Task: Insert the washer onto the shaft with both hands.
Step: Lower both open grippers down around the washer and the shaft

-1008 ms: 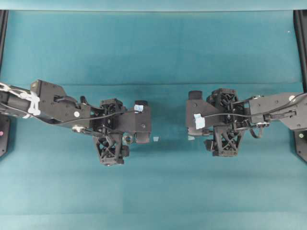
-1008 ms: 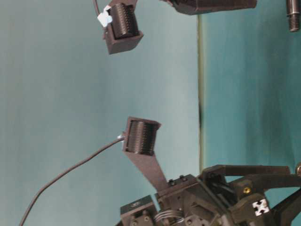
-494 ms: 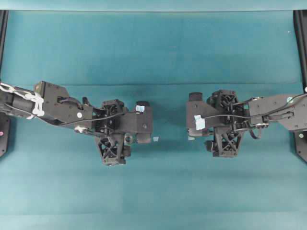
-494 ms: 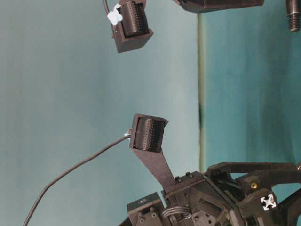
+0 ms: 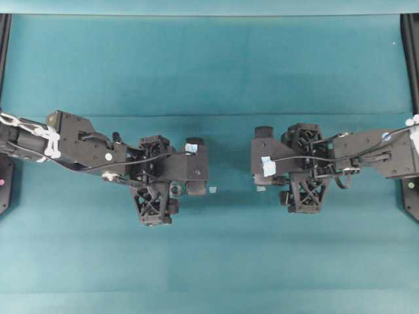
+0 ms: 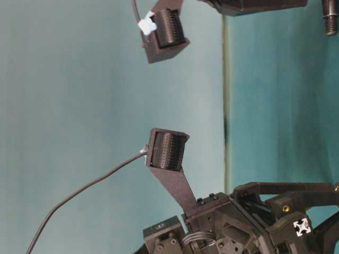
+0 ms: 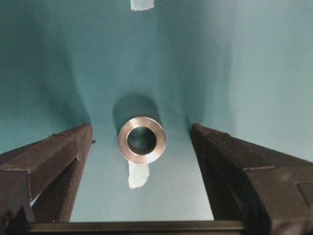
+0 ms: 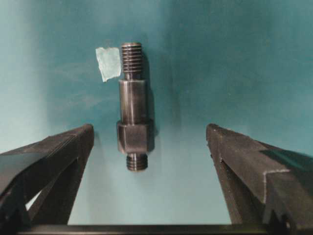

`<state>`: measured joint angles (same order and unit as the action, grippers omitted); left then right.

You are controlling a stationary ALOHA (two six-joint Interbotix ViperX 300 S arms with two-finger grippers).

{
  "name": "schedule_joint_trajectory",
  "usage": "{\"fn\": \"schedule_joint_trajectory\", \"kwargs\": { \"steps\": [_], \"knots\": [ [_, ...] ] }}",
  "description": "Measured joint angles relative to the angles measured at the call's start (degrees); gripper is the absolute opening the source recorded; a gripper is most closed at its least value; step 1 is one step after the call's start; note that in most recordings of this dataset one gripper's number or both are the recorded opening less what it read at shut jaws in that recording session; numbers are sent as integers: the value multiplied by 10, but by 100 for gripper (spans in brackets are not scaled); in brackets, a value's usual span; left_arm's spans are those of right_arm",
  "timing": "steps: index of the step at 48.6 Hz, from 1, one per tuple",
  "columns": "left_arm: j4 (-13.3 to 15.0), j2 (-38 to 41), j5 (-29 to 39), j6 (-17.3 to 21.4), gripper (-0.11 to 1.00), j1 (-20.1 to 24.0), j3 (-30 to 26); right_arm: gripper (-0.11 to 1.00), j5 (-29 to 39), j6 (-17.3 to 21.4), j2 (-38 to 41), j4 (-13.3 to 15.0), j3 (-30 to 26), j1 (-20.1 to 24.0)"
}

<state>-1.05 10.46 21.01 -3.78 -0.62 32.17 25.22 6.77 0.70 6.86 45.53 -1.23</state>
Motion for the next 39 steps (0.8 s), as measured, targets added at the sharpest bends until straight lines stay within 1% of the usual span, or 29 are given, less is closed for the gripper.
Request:
{"fn": "schedule_joint_trajectory", "kwargs": {
  "steps": [30,33,39],
  "knots": [
    [1,1,0,-2,87,0,1,89,-3,0,10,-3,-3,1],
    [1,0,0,-2,87,0,0,88,-3,-1,10,-3,-3,2],
    [0,0,0,-3,84,0,0,81,-2,0,11,-2,-3,2]
  ]
}}
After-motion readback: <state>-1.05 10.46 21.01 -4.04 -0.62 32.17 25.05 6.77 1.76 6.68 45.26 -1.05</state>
